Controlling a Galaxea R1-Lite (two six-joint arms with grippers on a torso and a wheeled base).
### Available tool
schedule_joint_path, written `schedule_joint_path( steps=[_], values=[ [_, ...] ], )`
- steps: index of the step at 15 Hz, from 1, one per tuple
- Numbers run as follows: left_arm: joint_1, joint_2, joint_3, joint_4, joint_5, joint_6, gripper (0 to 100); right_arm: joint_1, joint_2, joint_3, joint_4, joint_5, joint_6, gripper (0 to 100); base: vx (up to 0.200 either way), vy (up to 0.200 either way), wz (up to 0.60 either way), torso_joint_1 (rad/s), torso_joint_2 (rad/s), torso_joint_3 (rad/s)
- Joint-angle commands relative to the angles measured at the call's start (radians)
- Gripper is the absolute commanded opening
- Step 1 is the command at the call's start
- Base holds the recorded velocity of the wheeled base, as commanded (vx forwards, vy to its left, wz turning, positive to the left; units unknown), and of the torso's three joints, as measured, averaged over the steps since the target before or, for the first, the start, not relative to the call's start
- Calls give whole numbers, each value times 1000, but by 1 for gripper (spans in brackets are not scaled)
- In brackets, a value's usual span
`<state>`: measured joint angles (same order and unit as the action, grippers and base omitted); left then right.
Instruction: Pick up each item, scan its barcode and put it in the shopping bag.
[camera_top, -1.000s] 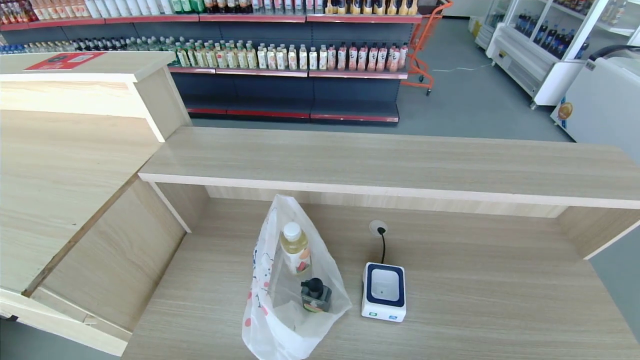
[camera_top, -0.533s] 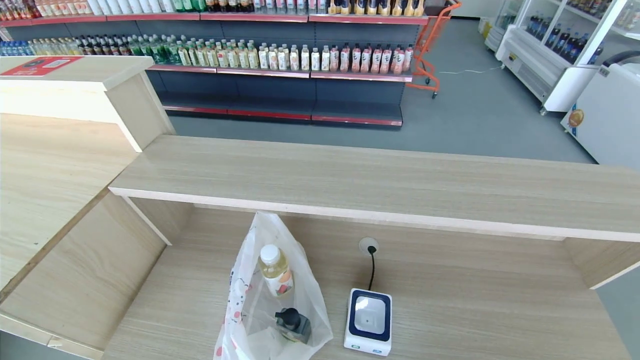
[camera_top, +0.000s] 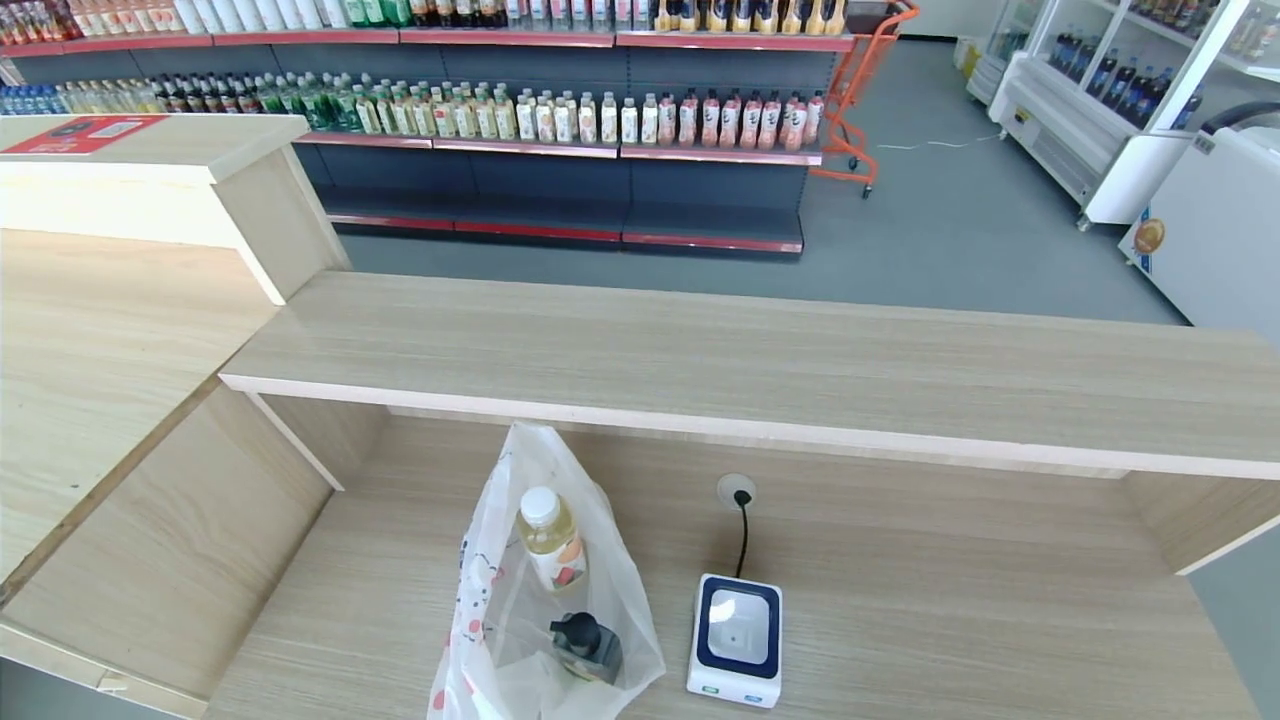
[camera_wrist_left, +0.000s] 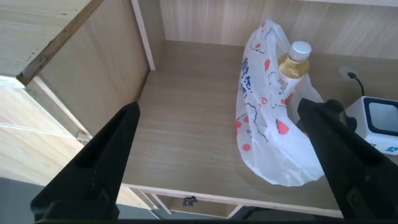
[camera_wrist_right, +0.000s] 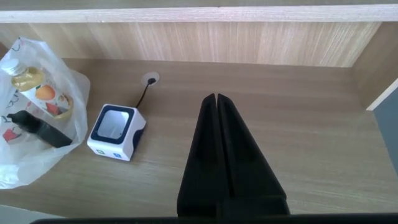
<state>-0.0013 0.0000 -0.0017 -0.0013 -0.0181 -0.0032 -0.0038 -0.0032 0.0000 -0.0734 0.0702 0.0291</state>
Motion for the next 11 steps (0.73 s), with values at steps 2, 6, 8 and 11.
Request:
schedule_joint_path(
  steps=[2,6,8,11],
  values=[
    [1,0,0,0,0,-1,100,2,3,0,0,0,0,0,0,0,0,0,0,0],
    [1,0,0,0,0,0,100,2,3,0,0,0,2,0,0,0,0,0,0,0],
    [1,0,0,0,0,0,100,1,3,0,0,-1,3,0,0,0,0,0,0,0],
    [1,0,0,0,0,-1,100,2,3,0,0,-1,3,0,0,0,0,0,0,0]
  ],
)
